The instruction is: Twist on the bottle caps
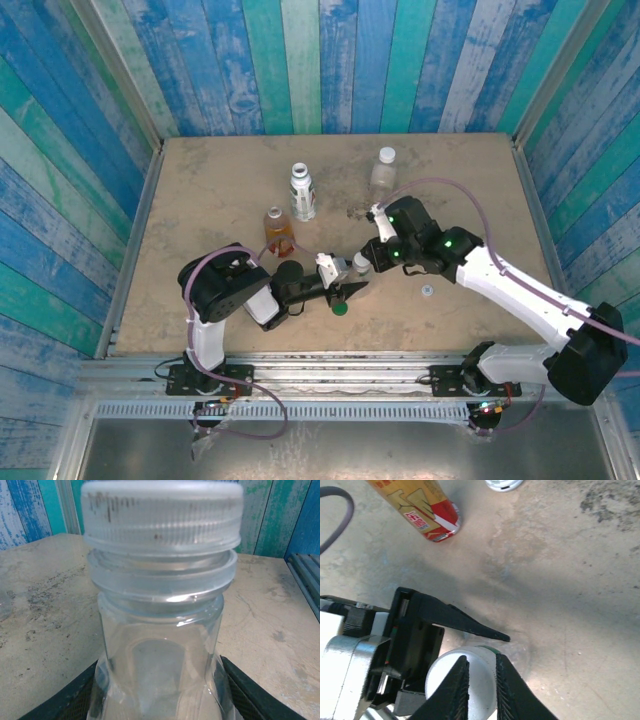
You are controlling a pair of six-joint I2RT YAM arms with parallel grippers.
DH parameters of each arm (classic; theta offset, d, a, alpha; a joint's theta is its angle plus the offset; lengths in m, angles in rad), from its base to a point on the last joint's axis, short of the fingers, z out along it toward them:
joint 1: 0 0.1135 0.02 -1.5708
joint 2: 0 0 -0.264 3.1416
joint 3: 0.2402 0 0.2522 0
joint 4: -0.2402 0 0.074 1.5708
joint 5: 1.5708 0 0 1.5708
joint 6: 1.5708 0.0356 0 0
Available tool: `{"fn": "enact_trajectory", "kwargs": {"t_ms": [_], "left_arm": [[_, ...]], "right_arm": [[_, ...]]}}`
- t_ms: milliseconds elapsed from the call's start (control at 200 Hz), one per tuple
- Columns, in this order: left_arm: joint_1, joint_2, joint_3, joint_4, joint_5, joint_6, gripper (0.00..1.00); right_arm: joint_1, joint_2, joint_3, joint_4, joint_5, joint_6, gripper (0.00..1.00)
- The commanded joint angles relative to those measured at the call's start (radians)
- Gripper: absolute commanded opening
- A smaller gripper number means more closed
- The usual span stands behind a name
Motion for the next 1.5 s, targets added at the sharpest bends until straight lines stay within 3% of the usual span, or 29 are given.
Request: {"fn": "enact_trajectory", "kwargs": {"t_ms": [0,350,496,786,1066,1497], "left_arm": [[-0.006,-0.013,0.000,-0.078,0.014,-0.013,0.55],[-0.004,-0.009,0.008,-0.078,0.013,-0.021,0.54],[-0.004,-0.012,0.008,-0.085,0.016,-0.014,0.55],[-0.004,-0.004,0.003,-0.070,0.022,-0.011,0.55],[-0.004,0.001,0.005,-0.047,0.031,-0.030,0.54],[-0.004,0.006,0.011,-0.031,0.027,-0.036,0.53]], "right_arm": [[-0.022,0.007,-0.062,-0.100,-0.138,0.021,0.14],[-0.030,-0.076,-0.101,-0.104,-0.293,0.036,0.08],[-0.036,-0.108,-0.064,-0.151,-0.260,0.014,0.10],[-0.102,-0.090,0.014,-0.097,-0.171,-0.009,0.25],[-0.162,0.062,0.038,-0.046,-0.307,-0.036,0.25],[-0.159,-0.113,-0.177,-0.017,-0.473,0.004,0.17]]}}
